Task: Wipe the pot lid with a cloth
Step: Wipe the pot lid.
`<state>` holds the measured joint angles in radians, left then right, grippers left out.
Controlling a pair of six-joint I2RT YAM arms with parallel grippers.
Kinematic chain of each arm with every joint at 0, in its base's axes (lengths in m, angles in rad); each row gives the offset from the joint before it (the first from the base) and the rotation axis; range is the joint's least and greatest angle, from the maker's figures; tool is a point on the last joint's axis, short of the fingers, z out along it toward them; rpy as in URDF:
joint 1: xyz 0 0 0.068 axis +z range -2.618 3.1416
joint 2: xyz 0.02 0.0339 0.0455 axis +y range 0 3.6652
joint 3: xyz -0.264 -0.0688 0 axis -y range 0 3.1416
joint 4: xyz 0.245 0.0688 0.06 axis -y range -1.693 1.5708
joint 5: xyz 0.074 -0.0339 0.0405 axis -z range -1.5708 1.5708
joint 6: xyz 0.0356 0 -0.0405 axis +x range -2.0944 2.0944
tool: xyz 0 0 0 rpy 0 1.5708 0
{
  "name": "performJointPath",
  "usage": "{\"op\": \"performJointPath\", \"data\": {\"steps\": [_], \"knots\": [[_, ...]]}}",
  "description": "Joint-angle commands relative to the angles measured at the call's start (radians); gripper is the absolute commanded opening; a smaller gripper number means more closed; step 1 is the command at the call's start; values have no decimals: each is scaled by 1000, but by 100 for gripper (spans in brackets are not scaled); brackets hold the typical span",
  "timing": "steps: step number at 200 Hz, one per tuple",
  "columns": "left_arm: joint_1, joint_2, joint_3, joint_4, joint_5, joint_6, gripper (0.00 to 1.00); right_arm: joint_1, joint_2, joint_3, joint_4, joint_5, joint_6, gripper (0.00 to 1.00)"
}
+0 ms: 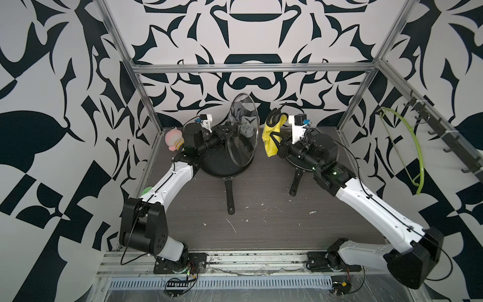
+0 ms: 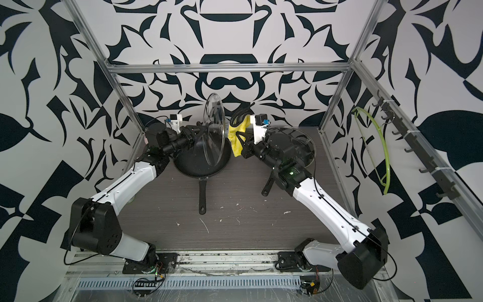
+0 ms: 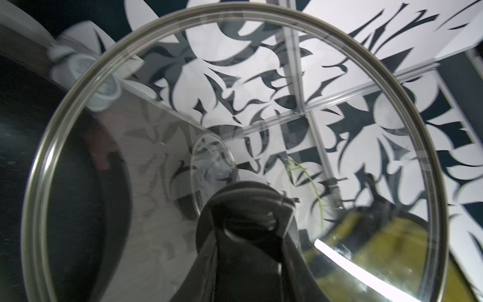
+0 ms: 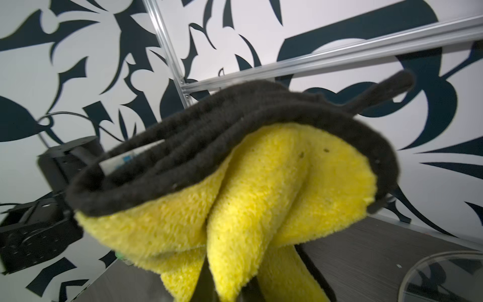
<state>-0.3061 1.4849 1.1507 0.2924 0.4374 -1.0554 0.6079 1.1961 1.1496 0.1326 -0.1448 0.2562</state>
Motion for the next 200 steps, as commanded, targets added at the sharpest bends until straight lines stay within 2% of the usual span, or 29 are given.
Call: {"op": "performJointPath", "data": {"steps": [1,29,60,100,118,141,200], "knots": [[-40,-80,17,42,-240,162,0,63,-35,1,-25,100,-74,0],[-85,-83,14,51,-394,217,0,121,14,31,-44,139,-88,0],[-196,-124,-11,84,-567,333,0,171,130,99,-82,228,-116,0],[-310,-173,-44,103,-777,278,0,179,249,190,-151,329,-61,0],[-344,-181,-48,122,-802,250,0,180,283,212,-169,384,-54,0],[-360,-177,-29,112,-793,272,0,180,292,230,-194,455,-66,0],[-360,-197,-33,83,-819,426,0,174,223,243,-207,577,-155,0]]}}
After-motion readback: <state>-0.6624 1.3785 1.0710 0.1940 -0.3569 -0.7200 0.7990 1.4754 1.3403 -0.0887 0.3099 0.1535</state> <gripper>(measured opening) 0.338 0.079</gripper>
